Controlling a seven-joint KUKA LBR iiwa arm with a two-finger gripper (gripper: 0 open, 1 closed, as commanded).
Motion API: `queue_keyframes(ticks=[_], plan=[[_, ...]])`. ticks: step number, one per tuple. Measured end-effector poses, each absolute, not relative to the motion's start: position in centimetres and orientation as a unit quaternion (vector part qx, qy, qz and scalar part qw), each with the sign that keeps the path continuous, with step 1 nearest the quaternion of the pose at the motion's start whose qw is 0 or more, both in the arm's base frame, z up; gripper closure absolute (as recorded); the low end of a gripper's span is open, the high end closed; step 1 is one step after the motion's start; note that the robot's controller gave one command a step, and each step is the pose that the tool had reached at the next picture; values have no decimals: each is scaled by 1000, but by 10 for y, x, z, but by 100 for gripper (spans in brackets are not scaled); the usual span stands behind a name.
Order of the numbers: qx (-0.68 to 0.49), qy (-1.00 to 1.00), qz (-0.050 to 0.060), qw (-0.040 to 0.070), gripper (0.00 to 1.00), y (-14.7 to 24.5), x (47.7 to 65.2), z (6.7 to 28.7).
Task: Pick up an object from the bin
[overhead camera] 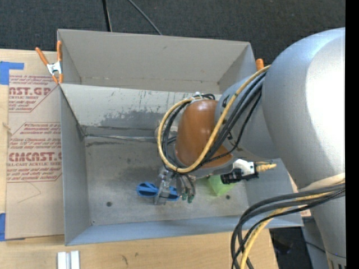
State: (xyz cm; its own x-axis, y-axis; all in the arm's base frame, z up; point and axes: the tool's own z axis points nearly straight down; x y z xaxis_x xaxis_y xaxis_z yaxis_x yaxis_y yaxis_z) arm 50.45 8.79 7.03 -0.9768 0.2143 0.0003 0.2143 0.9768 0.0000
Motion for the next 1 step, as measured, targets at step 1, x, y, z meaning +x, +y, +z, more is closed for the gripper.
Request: queue_keyframes(ticks=[1], plan=[[-42,-999,-1,-5,100,77,520,231]])
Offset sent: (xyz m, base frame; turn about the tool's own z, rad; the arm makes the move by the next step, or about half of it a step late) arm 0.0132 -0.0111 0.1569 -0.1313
